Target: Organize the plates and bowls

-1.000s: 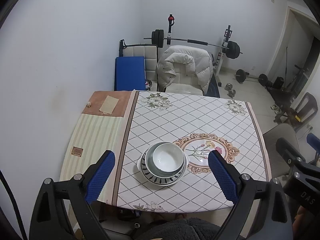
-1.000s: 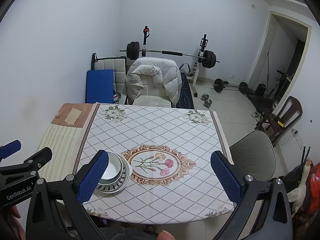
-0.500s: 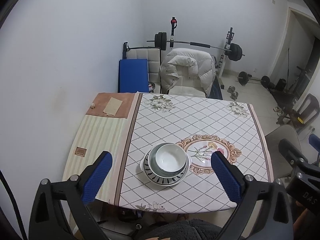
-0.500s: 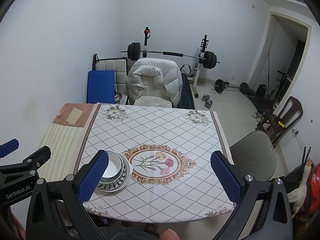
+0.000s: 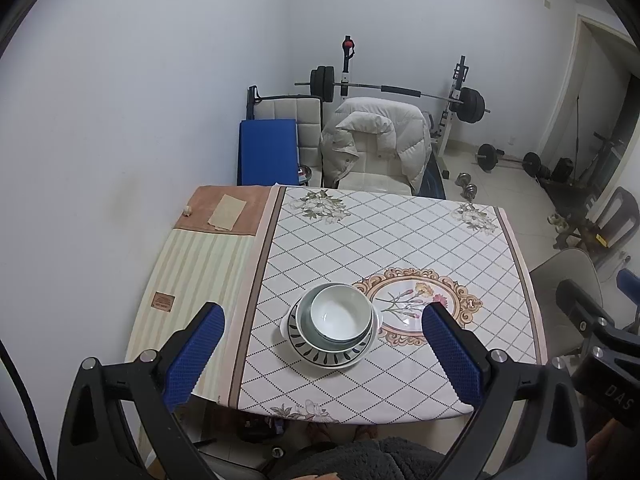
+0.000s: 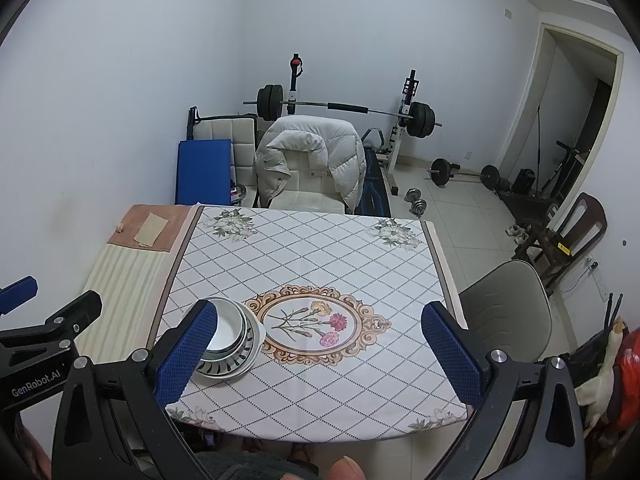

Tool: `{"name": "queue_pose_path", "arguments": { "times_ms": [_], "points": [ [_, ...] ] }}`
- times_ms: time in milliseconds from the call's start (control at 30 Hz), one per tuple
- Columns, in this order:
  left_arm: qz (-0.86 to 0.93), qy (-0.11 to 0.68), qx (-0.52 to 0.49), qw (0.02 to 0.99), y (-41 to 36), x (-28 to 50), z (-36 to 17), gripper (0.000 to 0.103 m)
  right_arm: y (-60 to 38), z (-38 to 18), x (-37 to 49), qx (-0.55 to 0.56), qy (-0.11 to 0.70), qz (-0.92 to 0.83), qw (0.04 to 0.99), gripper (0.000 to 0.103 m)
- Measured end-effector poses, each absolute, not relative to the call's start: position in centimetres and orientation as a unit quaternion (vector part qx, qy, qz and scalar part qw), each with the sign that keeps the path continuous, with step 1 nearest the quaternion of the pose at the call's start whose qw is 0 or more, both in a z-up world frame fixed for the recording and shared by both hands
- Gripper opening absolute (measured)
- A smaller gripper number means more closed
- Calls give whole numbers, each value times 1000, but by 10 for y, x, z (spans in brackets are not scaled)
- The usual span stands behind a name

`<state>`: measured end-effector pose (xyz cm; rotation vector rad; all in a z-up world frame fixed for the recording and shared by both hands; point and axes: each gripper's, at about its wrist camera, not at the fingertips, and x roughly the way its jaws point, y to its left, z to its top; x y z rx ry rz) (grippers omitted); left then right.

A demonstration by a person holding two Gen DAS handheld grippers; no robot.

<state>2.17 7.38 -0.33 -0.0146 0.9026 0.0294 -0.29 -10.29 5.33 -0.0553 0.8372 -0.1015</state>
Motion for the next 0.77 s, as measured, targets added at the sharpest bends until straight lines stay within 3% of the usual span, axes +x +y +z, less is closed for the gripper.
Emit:
{"name": "queue_pose_path", "arguments": {
  "times_ms": [767],
  "points": [
    [15, 436, -10, 900, 69, 13, -3, 103, -106, 53, -16, -22, 407, -61, 911, 103]
  ]
}}
